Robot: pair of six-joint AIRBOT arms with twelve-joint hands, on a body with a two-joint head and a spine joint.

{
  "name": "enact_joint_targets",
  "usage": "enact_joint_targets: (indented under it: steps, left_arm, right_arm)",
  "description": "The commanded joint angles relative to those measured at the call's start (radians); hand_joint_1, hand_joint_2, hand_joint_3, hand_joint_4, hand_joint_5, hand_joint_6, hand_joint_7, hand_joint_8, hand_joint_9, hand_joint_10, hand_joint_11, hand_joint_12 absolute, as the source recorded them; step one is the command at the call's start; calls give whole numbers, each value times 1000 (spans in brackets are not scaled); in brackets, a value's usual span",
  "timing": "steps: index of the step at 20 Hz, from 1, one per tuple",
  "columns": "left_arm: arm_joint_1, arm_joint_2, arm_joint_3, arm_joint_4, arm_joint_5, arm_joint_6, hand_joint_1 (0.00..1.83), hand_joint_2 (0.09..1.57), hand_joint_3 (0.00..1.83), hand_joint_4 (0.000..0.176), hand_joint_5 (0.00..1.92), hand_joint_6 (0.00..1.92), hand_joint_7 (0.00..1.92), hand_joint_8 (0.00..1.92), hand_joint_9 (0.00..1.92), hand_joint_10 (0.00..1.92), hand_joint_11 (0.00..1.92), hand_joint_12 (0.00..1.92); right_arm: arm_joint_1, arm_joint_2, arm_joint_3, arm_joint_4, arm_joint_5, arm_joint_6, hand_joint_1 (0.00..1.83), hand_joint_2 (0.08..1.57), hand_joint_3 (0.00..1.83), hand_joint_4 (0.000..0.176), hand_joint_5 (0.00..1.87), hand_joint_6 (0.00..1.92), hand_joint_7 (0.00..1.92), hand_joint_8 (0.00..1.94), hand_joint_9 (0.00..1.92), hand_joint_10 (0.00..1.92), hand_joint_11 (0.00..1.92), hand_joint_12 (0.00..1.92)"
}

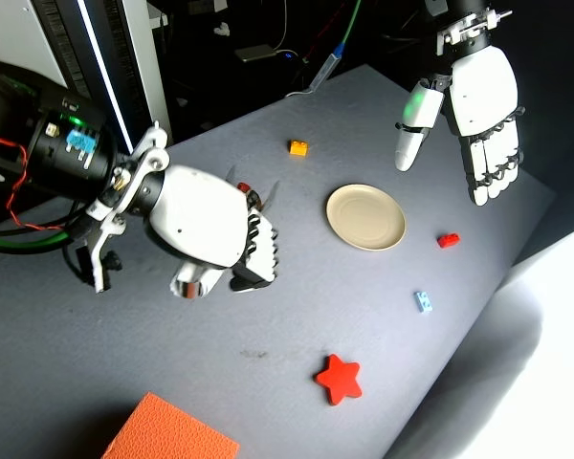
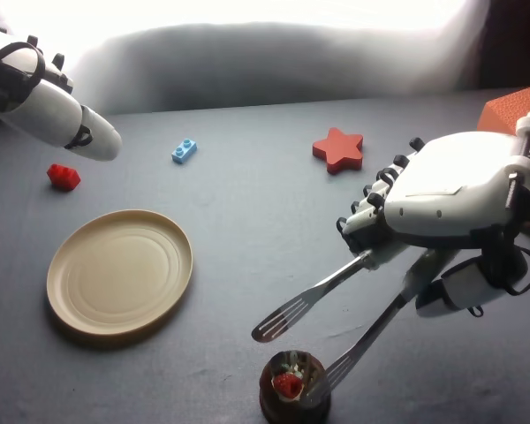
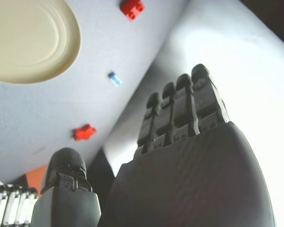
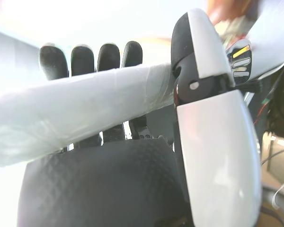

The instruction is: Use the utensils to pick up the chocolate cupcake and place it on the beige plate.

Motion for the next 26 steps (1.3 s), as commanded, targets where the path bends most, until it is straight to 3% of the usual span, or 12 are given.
enact_joint_targets:
  steps: [1,3,5,12,19,26]
  left_arm:
    - [-9,10,2,56,-39,-1,34,1114,1,0,0,0,1,0,2,0,3,1]
    - [-9,10,1,56,-39,-1,27,1108,0,0,0,0,0,0,4,1,14,6]
    - [-13,10,0,56,-37,-1,14,1112,1,0,0,0,0,0,6,2,11,6]
    - [-14,10,-6,56,-29,2,0,1112,0,0,0,0,0,0,1,0,3,1]
    - [-15,10,-7,56,-24,2,34,1114,1,0,0,0,0,0,10,3,17,11]
    - [-13,10,-8,56,-22,2,34,1113,1,0,0,0,0,0,10,3,13,15]
  right_arm:
    - [4,5,-5,5,117,-4,990,1110,0,0,369,1255,347,1543,350,1687,342,1776]
    - [-4,4,-5,5,135,-7,964,1113,0,0,328,1232,340,1529,375,1650,393,1719]
    - [-19,2,-5,5,157,-18,917,1124,3,0,409,1245,398,1451,395,1606,379,1756]
    - [-60,-11,-5,5,170,-48,975,1105,0,0,411,1229,395,1443,377,1600,363,1741]
    - [-101,-28,-5,5,256,-124,943,1132,3,0,365,1294,356,1519,350,1640,328,1775]
    - [-139,-42,-7,5,263,-140,967,1122,1,0,402,1205,375,1465,364,1624,357,1751]
